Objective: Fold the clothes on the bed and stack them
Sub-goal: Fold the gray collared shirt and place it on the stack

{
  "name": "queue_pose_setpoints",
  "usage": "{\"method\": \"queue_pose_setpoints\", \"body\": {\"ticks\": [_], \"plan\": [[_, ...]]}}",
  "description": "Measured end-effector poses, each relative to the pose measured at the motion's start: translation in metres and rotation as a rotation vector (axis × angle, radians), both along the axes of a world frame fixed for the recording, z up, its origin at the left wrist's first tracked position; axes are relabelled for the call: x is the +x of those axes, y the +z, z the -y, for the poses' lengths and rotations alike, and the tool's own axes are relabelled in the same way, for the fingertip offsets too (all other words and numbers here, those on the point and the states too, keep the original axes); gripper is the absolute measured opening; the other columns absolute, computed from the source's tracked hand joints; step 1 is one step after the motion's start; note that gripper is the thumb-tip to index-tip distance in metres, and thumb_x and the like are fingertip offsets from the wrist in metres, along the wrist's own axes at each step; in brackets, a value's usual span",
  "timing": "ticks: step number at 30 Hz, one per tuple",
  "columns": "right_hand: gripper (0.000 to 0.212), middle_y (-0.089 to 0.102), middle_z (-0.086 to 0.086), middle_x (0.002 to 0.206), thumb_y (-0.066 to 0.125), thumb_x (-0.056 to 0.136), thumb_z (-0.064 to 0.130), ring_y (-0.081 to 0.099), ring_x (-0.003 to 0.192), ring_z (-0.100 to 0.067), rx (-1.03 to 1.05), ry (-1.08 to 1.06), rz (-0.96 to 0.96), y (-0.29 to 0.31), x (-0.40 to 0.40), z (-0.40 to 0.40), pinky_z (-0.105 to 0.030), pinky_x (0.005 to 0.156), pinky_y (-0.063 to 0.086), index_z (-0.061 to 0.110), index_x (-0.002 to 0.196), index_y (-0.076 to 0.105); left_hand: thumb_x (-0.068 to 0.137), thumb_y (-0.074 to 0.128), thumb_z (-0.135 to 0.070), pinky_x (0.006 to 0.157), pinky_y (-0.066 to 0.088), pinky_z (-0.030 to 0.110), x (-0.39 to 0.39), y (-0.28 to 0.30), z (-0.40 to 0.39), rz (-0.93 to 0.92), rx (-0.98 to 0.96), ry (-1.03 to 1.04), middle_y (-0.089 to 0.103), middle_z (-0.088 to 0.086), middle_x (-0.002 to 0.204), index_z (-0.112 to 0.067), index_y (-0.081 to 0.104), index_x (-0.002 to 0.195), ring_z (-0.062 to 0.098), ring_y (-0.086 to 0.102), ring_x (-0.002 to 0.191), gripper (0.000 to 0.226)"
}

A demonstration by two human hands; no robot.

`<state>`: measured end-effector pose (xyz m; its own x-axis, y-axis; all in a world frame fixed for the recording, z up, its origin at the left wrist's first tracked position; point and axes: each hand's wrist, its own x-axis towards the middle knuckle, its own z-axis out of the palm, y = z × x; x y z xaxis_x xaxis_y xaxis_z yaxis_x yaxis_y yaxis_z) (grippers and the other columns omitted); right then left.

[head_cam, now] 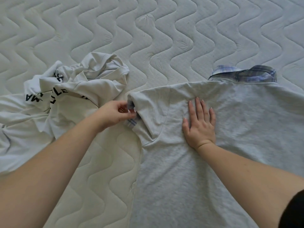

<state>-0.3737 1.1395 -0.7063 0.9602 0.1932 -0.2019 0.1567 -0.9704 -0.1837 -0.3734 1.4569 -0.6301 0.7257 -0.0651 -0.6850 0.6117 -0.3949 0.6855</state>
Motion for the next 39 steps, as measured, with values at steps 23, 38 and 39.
{"method": "queue_pose_setpoints", "body": {"ticks": [23, 38, 39], "plan": [[0.067, 0.005, -0.002, 0.165, 0.02, 0.095, 0.048, 0.001, 0.151, -0.018, -0.012, 0.003, -0.013, 0.001, 0.0, -0.002, -0.04, 0.121, -0.007, 0.025, 0.157, 0.011, 0.091, 0.067, -0.034, 0.065, 0.046, 0.028, -0.118, -0.02, 0.045, 0.131, 0.47, 0.548, 0.067, -0.005, 0.082, -0.022, 0.061, 0.09, 0.013, 0.063, 0.077, 0.013], [0.067, -0.001, -0.003, 0.165, 0.017, 0.095, 0.05, -0.005, 0.151, -0.016, -0.026, 0.021, -0.036, 0.0, 0.001, 0.0, -0.041, 0.12, -0.01, 0.026, 0.157, 0.004, 0.085, 0.069, -0.045, 0.077, 0.048, 0.024, -0.097, -0.023, 0.043, 0.157, 0.267, 0.682, 0.068, -0.01, 0.097, -0.027, 0.058, 0.108, 0.009, 0.066, 0.091, 0.032], [0.067, -0.002, -0.003, 0.165, 0.017, 0.095, 0.05, -0.005, 0.151, -0.016, -0.026, 0.023, -0.034, 0.0, 0.001, 0.0, -0.041, 0.12, -0.01, 0.026, 0.157, 0.003, 0.085, 0.071, -0.043, 0.08, 0.049, 0.025, -0.091, -0.025, 0.04, 0.161, 0.219, 0.668, 0.069, -0.009, 0.1, -0.025, 0.06, 0.11, 0.008, 0.066, 0.094, 0.033]]}}
